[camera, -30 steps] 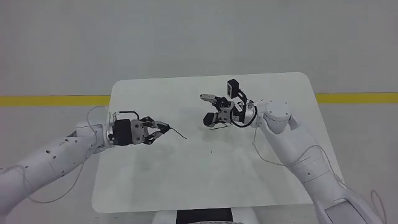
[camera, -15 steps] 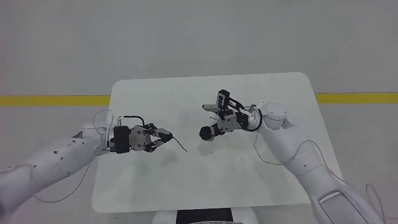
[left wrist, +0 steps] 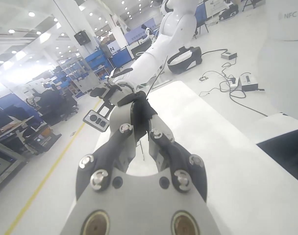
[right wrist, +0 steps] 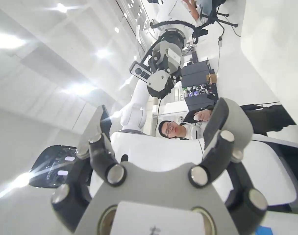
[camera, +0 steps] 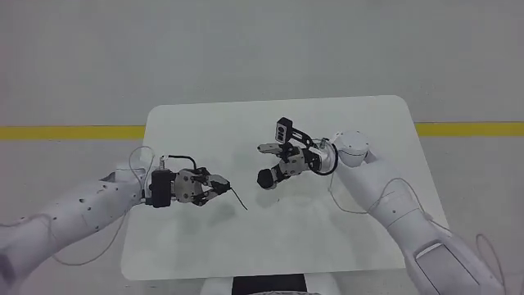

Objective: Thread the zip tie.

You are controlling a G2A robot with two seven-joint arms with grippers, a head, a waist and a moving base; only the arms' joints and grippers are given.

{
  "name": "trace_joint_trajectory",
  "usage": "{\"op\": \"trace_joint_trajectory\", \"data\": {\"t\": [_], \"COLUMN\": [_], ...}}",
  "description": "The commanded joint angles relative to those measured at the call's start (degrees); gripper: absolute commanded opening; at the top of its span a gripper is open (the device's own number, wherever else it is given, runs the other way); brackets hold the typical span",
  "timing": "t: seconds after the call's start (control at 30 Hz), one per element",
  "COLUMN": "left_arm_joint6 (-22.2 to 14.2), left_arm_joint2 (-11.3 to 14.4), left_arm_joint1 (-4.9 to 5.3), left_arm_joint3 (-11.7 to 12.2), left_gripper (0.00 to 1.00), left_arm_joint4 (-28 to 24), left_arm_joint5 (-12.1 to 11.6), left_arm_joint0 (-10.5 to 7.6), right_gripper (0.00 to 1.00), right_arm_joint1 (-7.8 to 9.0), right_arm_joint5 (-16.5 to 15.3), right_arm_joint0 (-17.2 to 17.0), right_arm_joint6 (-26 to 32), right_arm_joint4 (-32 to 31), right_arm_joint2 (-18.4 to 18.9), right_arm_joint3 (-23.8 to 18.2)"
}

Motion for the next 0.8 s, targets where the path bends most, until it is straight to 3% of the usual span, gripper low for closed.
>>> {"op": "trace_joint_trajectory", "data": {"t": [0.0,0.2,0.43,0.63,0.67,0.7,0.77], "left_arm_joint6": [-1.92,-3.02,-3.02,-3.02,-3.02,-3.02,-3.02], "left_arm_joint2": [-0.27,-1.12,-1.12,-1.12,-1.12,-1.12,-1.12], "left_arm_joint1": [-0.12,-0.25,-0.25,-0.25,-0.25,-0.25,-0.25], "left_arm_joint3": [-0.8,-1.44,-1.44,-1.44,-1.44,-1.44,-1.44], "left_gripper": [0.0,0.0,0.0,0.0,0.0,0.0,0.0], "left_arm_joint4": [-0.16,0.82,0.82,0.82,0.82,0.82,0.82], "left_arm_joint5": [0.39,0.51,0.51,0.51,0.51,0.51,0.51], "left_arm_joint0": [0.4,0.94,0.94,0.94,0.94,0.94,0.94], "right_gripper": [1.0,1.0,1.0,1.0,0.69,0.47,0.34], "right_arm_joint1": [0.05,0.49,0.54,0.92,0.95,0.98,1.01], "right_arm_joint5": [0.29,3.02,3.01,4.07,4.22,4.37,4.49], "right_arm_joint0": [-0.95,-1.76,-1.85,-3.06,-3.11,-3.18,-3.26], "right_arm_joint6": [-0.29,1.57,1.25,1.51,1.57,1.57,1.57], "right_arm_joint4": [0.79,2.06,2.09,0.49,0.37,0.25,0.26], "right_arm_joint2": [0.13,-1.55,-1.63,-2.03,-2.1,-2.21,-2.41], "right_arm_joint3": [-1.05,-4.24,-4.43,-7.08,-7.26,-7.48,-7.77]}}
